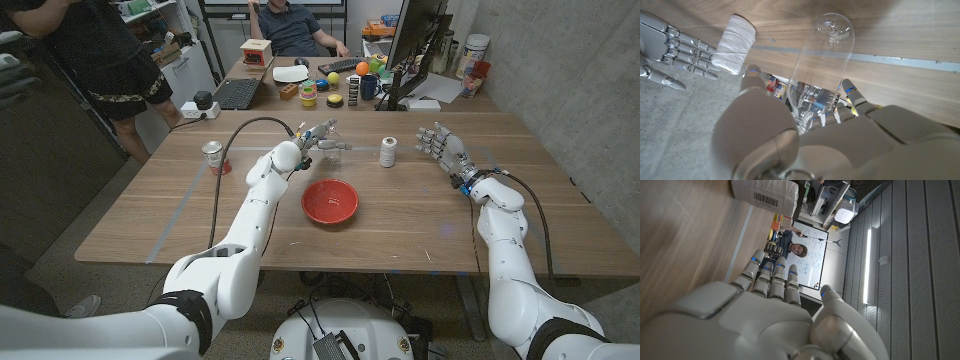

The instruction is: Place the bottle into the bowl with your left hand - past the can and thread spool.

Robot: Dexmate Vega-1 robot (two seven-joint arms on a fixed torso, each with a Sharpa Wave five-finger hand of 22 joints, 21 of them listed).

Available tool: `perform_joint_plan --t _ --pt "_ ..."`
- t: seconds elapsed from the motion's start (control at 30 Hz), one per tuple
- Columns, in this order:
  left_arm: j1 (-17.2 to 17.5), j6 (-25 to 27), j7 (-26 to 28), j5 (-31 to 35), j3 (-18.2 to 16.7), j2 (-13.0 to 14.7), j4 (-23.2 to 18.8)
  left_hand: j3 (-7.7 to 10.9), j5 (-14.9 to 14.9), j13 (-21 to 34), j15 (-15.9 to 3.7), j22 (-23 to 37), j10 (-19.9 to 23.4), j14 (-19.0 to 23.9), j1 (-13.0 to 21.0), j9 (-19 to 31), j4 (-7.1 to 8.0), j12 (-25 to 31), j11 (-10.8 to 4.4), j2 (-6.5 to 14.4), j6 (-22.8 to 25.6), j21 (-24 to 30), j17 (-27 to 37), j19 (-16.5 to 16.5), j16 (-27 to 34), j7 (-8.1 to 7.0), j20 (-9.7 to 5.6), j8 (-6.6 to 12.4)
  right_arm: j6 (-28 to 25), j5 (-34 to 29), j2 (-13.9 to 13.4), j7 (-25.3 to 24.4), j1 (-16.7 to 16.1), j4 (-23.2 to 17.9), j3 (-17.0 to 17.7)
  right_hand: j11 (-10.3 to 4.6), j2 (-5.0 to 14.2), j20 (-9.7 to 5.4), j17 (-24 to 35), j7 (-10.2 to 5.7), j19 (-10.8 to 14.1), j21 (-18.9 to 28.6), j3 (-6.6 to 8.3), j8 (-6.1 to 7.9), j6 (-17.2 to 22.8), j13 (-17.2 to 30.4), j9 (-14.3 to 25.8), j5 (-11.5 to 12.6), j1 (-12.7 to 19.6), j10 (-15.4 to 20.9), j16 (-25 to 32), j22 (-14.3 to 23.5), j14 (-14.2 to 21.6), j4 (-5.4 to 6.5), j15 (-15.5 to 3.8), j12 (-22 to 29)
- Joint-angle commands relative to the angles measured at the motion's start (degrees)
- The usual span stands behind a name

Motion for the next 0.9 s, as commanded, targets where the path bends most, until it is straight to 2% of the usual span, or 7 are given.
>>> perform_joint_plan --t 0.03,0.1,0.23,0.43,0.5,0.73,0.9 --pt "-0.8 -0.9 2.5 -1.2 -0.1 -0.4 3.1 -0.67 0.7 0.0 -0.94 0.1 -1.2 3.7 2.0 0.1 -0.40 1.6 -0.48 0.2 -9.2 1.1 -0.3 4.0 1.1 0.69 -0.51 1.14 0.3 -0.1 -0.5 0.5 0.6 0.9 0.2 0.11 0.33 0.14 0.1 -0.08 0.4 -0.4 -0.21 0.30 0.0 0.3 0.3 0.2 -0.4 0.3 0.2 0.2 0.1 0.01 0.26 0.3" --pt "-1.0 -1.2 2.7 -1.6 -0.3 -0.4 3.5 -1.40 0.8 -0.1 -2.34 0.0 2.7 8.0 2.9 0.0 -0.53 2.6 -1.43 -0.1 -6.3 2.5 -0.5 9.2 2.0 0.86 -1.75 1.88 0.4 0.1 -0.6 0.7 0.7 1.1 0.3 0.06 0.31 0.14 0.1 -0.09 0.4 -0.4 -0.23 0.31 0.0 0.3 0.3 0.3 -0.4 0.3 0.2 0.2 0.2 0.01 0.26 0.3" --pt "-1.2 -0.9 2.2 -1.8 -0.3 -0.6 3.9 -2.66 1.0 -0.6 -4.90 -0.2 11.7 17.0 5.7 -0.2 -0.77 4.2 -1.79 0.0 -0.6 4.3 -0.9 17.8 3.2 2.91 -1.82 2.86 0.6 0.0 -0.6 0.8 0.7 1.3 0.4 -0.03 0.28 0.14 0.1 -0.10 0.4 -0.5 -0.29 0.30 -0.1 0.3 0.3 0.3 -0.5 0.3 0.2 0.2 0.2 0.02 0.33 0.3" --pt "-1.8 -0.9 1.3 -2.7 -0.6 -0.8 4.7 -3.53 1.3 -0.8 -7.92 -0.3 18.3 24.7 7.7 -0.3 -0.76 4.9 -2.20 0.2 2.8 5.8 -1.0 24.7 4.5 4.66 -2.42 3.00 0.4 -0.2 -0.8 0.7 0.6 1.1 0.4 0.07 0.23 0.15 0.1 -0.11 0.6 -0.6 -0.38 0.31 -0.1 0.3 0.3 0.3 -0.6 0.2 0.3 0.2 0.3 0.06 0.34 0.3" --pt "-1.5 -0.5 2.1 -1.7 0.0 -0.8 4.1 -3.85 1.3 -0.9 -8.96 -0.3 20.4 28.0 8.2 -0.3 -0.66 5.0 -3.29 0.3 3.4 6.2 -1.0 26.8 5.2 5.25 -2.86 2.81 0.4 0.0 -0.8 0.9 0.7 1.1 0.6 0.02 0.21 0.18 0.1 -0.07 0.6 -0.6 -0.42 0.31 -0.1 0.3 0.3 0.3 -0.7 0.2 0.3 0.2 0.3 0.08 0.39 0.3" --pt "-0.6 0.5 3.7 -0.7 0.5 -1.2 2.4 -4.88 1.6 -1.3 -13.07 -0.3 31.7 40.0 10.4 -0.4 -0.36 6.2 -8.56 1.0 8.2 5.5 -1.2 28.2 7.0 7.25 -3.32 3.14 0.7 -0.3 -0.8 0.7 0.5 0.8 0.5 0.11 0.24 0.21 0.2 -0.03 0.7 -0.8 -0.49 0.34 -0.1 0.3 0.3 0.3 -0.8 0.2 0.3 0.2 0.3 0.14 0.46 0.3" --pt "0.0 1.4 3.8 -0.2 0.5 -1.5 1.1 -5.20 1.9 -1.3 -14.23 -0.2 43.7 49.1 12.9 -0.4 -0.07 7.1 -11.34 2.9 16.5 4.6 -1.3 28.2 7.0 7.76 -3.74 4.59 0.6 -0.1 -0.8 0.8 0.4 0.8 0.6 0.06 0.26 0.20 0.1 0.04 0.7 -0.8 -0.50 0.33 -0.1 0.3 0.3 0.3 -0.8 0.2 0.3 0.2 0.4 0.14 0.44 0.3"
